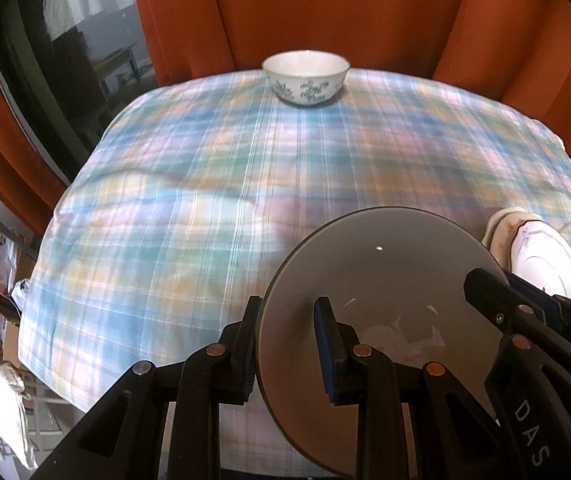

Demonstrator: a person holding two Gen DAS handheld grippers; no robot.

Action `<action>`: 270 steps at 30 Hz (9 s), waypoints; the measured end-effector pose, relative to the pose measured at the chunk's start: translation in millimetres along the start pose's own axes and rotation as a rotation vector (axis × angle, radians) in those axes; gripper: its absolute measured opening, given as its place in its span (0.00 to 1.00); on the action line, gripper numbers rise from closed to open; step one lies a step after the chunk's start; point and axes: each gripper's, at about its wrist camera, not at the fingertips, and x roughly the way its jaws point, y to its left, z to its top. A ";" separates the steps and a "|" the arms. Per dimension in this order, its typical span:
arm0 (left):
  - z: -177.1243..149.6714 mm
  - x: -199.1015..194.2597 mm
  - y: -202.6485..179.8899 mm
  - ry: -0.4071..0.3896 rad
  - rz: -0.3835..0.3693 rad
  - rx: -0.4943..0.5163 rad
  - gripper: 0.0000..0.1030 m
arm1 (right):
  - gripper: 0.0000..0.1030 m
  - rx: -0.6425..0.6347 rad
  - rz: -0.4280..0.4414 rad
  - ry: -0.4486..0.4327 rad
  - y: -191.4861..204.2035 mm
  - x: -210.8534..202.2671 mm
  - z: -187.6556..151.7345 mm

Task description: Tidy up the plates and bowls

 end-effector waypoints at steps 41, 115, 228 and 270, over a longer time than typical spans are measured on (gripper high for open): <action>13.4 -10.9 17.3 0.013 -0.164 0.123 0.74 | 0.69 0.057 -0.103 0.042 16.7 -7.1 5.4; 286.8 123.9 35.8 -0.165 0.146 -0.159 0.73 | 0.72 -0.105 0.059 -0.156 31.1 157.0 304.9; 77.8 -67.1 61.0 -0.176 -0.235 0.139 0.23 | 0.22 0.158 -0.195 -0.216 63.5 -76.7 57.7; 13.1 -12.7 16.0 -0.073 -0.163 0.142 0.25 | 0.22 0.153 -0.119 -0.095 14.9 -14.2 -7.2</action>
